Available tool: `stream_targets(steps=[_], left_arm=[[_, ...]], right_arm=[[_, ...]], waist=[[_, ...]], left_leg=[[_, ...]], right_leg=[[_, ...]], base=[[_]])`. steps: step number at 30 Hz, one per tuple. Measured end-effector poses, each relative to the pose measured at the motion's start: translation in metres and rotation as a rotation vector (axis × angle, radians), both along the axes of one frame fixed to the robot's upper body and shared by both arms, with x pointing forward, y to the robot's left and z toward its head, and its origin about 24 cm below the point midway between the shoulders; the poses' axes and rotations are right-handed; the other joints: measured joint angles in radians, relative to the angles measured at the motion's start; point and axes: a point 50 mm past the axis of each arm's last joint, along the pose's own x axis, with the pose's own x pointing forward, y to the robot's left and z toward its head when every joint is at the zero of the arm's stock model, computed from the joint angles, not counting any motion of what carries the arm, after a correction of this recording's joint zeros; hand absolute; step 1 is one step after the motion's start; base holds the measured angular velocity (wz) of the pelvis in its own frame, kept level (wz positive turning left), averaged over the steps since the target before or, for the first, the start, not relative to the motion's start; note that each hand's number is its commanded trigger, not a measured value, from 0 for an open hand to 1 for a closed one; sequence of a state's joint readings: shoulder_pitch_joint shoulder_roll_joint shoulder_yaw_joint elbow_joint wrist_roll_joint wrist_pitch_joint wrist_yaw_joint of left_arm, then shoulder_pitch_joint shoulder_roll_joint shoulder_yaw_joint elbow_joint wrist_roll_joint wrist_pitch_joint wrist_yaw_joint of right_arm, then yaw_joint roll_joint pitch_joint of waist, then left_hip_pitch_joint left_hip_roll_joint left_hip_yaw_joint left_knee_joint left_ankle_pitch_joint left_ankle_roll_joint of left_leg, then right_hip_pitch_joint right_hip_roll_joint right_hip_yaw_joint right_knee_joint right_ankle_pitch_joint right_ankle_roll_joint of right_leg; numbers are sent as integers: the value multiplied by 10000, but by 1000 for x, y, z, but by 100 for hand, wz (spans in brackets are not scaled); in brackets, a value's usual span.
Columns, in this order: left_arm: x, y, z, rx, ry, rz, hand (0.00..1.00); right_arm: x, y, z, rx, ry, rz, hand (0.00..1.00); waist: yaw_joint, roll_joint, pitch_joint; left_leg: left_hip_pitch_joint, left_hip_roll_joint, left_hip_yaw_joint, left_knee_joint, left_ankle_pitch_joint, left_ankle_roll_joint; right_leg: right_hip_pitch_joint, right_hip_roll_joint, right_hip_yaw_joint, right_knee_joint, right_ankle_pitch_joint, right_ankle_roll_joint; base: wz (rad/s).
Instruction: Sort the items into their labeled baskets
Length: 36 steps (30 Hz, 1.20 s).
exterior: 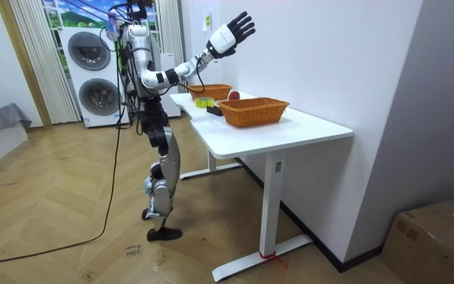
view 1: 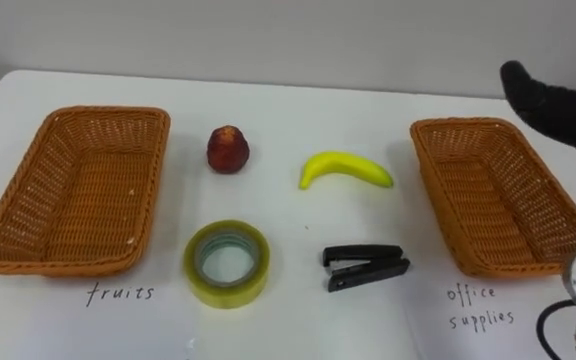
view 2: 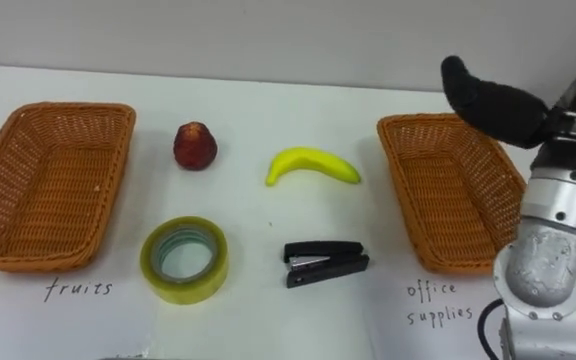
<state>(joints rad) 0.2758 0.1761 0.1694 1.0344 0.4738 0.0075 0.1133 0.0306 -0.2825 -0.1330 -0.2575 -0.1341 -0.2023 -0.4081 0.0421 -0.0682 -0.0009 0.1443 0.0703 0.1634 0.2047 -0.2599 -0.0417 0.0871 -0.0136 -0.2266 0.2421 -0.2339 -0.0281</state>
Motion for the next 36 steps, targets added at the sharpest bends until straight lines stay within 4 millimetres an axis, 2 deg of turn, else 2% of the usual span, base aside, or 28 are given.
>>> stream_targets(steps=[8,14,18,25,36], left_arm=[[5,-1,0,-31,-56,-228,0],[9,1,2,-111,-141,-524,0],[18,6,6,-40,-350,-892,0],[22,6,7,-41,-418,-1148,0],[18,4,5,-100,-119,-1250,0]], right_arm=[[4,14,-3,-1726,715,843,0],[6,20,-6,-2108,1138,1458,0],[6,28,-12,-2452,1690,2134,0],[8,42,-25,-3392,2964,3359,0],[12,42,-55,-3876,5344,4323,0]], waist=[[210,-69,-1],[192,-232,62],[177,-309,23],[178,-235,23],[199,-194,47]], left_leg=[[-126,-17,-31,1,9,13],[-150,-14,-70,-13,9,12],[-192,5,-109,3,9,11],[-292,2,-196,77,10,11],[-276,-6,-267,176,10,11]], right_leg=[[-8,-15,6,3,-2,3],[4,-14,-105,-55,-1,4],[11,-11,-215,-52,2,4],[-6,-18,-241,-53,12,4],[89,-22,-254,-52,42,4]], base=[[1],[2],[4],[2],[1]])
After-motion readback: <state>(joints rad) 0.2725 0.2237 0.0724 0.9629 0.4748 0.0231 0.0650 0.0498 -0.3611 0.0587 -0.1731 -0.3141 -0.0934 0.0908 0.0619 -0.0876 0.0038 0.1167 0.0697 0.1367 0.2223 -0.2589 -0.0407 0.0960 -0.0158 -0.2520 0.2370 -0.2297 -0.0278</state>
